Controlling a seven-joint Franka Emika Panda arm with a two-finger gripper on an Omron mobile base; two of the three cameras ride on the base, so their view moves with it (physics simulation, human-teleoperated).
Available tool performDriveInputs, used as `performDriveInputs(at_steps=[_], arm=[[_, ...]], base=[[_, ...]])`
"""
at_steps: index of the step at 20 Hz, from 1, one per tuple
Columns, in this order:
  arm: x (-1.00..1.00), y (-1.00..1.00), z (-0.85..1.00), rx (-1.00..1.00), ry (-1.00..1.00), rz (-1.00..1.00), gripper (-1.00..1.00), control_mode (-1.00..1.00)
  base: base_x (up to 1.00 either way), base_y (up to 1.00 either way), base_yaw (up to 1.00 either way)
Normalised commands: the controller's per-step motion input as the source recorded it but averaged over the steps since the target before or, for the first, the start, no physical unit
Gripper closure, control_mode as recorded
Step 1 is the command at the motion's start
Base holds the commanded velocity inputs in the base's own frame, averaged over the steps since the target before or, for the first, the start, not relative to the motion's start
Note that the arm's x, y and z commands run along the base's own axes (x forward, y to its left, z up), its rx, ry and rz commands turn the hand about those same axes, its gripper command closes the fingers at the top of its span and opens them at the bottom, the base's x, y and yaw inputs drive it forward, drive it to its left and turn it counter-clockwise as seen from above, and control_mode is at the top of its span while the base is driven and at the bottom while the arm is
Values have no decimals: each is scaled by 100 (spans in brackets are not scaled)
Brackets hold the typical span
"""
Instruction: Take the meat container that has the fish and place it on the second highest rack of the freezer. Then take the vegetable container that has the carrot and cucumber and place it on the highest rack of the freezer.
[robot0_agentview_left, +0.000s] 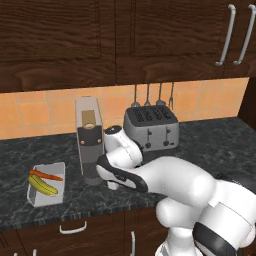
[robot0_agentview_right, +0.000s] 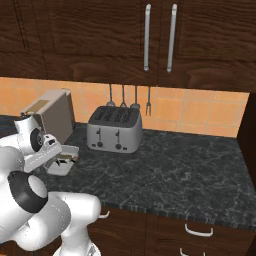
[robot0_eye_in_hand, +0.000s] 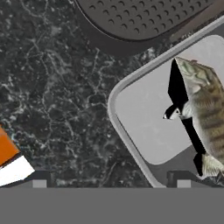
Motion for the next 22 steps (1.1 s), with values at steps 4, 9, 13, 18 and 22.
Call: performDriveInputs(at_steps=[4,9,13,18,22], arm=[[23,0,-32,0,0,6,-100,-100],[12,1,-30,0,0,3,-100,-100],[2,0,-34,0,0,5,-100,-100],[0,0,-32,0,0,5,-100,-100],[1,0,-18,0,0,3,100,-100]], base=[[0,0,0],[0,0,0],[0,0,0],[0,0,0],[0,0,0]])
